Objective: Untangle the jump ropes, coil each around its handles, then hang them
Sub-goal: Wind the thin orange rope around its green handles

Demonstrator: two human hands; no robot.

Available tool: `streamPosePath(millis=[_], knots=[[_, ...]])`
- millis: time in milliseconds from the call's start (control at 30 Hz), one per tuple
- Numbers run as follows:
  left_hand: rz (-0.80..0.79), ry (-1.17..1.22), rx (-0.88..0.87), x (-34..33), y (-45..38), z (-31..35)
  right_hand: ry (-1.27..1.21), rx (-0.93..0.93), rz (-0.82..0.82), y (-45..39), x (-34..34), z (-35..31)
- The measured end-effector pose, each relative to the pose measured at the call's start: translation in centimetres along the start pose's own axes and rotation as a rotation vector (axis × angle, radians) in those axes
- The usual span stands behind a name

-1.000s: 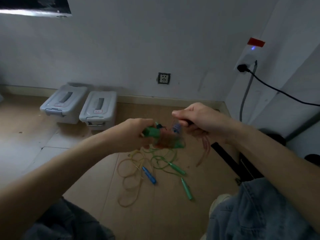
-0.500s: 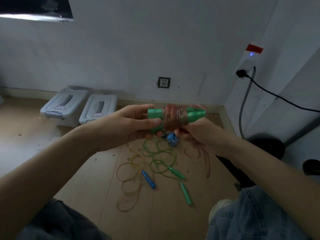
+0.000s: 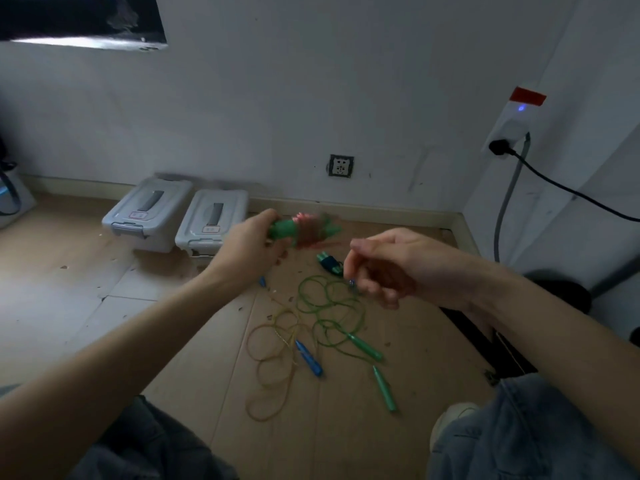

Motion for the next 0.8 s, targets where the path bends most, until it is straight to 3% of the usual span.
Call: streamPosePath(millis=[100,233,333,433,600,800], knots=[[-0.323,-0.114,-0.189,-3.3,1.3,2.5,0.257,0.077,0.255,0.3,3.1,-1.5],[-0.636,0.017,-0.343,-4.7,4.1,5.9,0.747,0.241,0.478,1.1,3.9,-3.9],[-0.621,0.230,-0.330,-3.3,4.1,7.0,0.768,0.250,0.620,1.4,4.5,-3.8],[-0.582,0.250,-0.262,-3.8,4.1,6.7,0.668,0.169,0.677,1.0,5.3,-2.5],[-0.578,0.317,-0.085,-4.4,3.5,5.2,0.809,0.269,0.737,1.0,4.2,-3.6],[-0.788,0.422,-0.115,-4.5,4.8,6.6,0.918,0.383,0.751,1.2,2.4,-4.5]])
Point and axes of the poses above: each hand's wrist, its own y-axis away from the middle knuckle, its own x-axis out of the back of the hand, z = x × y, the point moved 10 cm from there along -y, towards the middle knuckle, and after that the axes turned 4 degrees about -y, right-handed, at the moved point
